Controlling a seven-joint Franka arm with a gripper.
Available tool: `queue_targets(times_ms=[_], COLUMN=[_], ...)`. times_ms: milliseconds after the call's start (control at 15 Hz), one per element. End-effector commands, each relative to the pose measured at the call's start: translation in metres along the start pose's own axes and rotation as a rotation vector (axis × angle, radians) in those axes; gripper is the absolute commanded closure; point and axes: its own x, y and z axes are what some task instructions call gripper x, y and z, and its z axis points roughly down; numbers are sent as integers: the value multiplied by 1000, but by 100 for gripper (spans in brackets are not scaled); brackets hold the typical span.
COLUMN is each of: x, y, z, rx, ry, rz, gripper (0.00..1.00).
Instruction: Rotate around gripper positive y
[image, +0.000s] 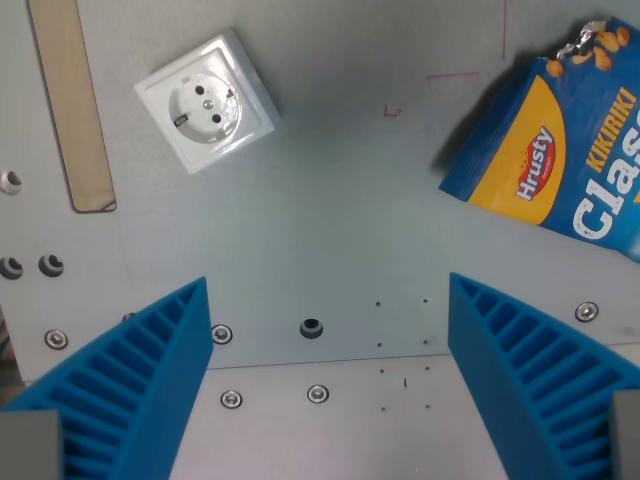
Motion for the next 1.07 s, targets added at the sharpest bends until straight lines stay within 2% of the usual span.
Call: queue_targets(times_ms=[67,1067], x=[0,0], y=[0,0], z=[-2,-2], rx=[0,0], ry=[17,217], rz=[0,0], gripper=[0,0])
